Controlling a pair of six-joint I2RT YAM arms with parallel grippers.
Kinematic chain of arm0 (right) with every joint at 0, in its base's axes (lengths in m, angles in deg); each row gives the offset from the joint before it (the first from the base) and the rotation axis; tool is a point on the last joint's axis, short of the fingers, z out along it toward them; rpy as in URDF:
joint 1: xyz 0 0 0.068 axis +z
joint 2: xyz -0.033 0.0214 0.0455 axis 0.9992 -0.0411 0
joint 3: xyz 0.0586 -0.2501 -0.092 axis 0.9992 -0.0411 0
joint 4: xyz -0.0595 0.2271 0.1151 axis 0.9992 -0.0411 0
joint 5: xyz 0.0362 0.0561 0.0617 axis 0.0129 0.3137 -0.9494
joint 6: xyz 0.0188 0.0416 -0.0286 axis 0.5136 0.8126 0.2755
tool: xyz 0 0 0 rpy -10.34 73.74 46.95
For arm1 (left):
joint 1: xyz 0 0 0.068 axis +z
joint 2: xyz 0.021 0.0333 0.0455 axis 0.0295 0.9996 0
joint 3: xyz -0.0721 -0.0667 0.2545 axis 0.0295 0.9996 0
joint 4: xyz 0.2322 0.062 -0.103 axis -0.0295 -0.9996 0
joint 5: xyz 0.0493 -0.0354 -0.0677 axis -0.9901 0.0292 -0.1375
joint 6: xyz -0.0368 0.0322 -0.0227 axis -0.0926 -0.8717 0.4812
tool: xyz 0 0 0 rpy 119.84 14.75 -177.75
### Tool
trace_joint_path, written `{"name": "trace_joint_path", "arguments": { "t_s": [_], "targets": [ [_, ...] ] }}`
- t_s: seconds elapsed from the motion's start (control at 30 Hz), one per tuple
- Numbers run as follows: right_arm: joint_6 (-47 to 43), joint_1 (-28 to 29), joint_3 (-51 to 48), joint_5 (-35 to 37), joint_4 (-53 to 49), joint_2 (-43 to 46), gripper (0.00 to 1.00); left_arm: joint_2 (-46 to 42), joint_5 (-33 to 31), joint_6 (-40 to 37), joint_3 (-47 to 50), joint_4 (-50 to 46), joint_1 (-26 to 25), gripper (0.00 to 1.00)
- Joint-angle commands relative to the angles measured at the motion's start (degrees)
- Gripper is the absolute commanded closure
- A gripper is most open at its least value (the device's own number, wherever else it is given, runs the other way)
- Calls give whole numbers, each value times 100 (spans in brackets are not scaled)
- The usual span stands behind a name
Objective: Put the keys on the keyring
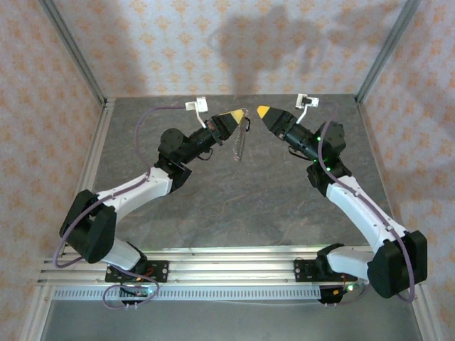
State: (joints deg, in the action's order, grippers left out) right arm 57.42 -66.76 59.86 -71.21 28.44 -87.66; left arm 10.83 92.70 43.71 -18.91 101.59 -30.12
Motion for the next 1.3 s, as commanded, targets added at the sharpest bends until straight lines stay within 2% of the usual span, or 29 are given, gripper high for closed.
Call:
{"name": "trace_joint_path", "arguments": {
  "t_s": [0.0,0.43,0.83,1.27],
  "targets": [
    [-98,114,257,-132,456,-173,44,123,93,524,-134,758,39,100],
    [-66,206,39,-84,701,-358,48,419,-26,959,-275,1185,37,100],
    [32,206,-241,-210,1012,-375,70,613,-48,1052,-384,1251,35,100],
    [40,206,-308,-237,1010,-367,99,636,-74,1057,-402,1242,35,100]
  ]
}}
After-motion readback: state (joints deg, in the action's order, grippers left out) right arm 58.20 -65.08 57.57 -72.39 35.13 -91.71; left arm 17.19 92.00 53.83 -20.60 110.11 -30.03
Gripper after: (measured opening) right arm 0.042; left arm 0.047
